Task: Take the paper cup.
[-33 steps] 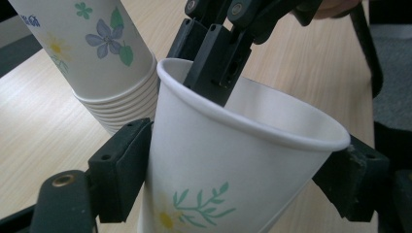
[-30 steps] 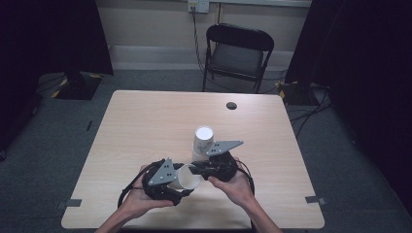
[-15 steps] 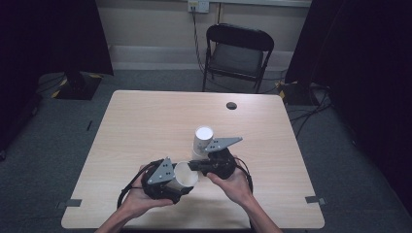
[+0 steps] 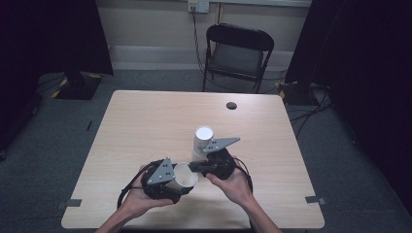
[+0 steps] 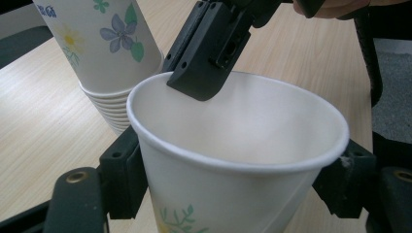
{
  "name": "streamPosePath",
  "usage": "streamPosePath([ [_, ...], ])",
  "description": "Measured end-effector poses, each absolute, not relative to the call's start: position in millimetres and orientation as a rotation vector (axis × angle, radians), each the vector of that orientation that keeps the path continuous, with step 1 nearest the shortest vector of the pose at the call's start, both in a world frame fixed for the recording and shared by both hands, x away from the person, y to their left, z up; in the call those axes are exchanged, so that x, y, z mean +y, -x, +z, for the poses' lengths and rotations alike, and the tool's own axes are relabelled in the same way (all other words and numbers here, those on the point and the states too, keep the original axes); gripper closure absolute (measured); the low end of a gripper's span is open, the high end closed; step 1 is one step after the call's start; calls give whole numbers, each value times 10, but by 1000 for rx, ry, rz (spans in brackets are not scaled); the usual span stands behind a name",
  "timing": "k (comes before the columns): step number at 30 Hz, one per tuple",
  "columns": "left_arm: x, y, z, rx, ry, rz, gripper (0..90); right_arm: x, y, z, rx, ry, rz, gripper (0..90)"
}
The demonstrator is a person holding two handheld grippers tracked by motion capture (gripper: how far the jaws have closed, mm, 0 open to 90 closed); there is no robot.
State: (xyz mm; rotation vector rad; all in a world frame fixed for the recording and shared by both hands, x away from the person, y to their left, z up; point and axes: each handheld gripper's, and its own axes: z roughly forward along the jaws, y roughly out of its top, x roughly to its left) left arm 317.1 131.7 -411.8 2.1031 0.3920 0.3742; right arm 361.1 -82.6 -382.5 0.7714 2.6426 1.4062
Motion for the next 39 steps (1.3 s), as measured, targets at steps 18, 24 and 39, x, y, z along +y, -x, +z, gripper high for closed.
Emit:
streamPosePath([
  [18, 1453, -3266, -4096, 483, -2054, 303, 301, -958, -3581, -3845, 2552, -754, 1531, 735],
  [24, 1529, -3307, -4085, 516, -2036, 307, 303, -1018, -3581, -3833, 2524, -771, 1557, 702],
  [39, 1716, -3492, -4100, 639, -1948, 302, 304, -1272, -3528, -3923, 2473, -809, 1522, 612],
])
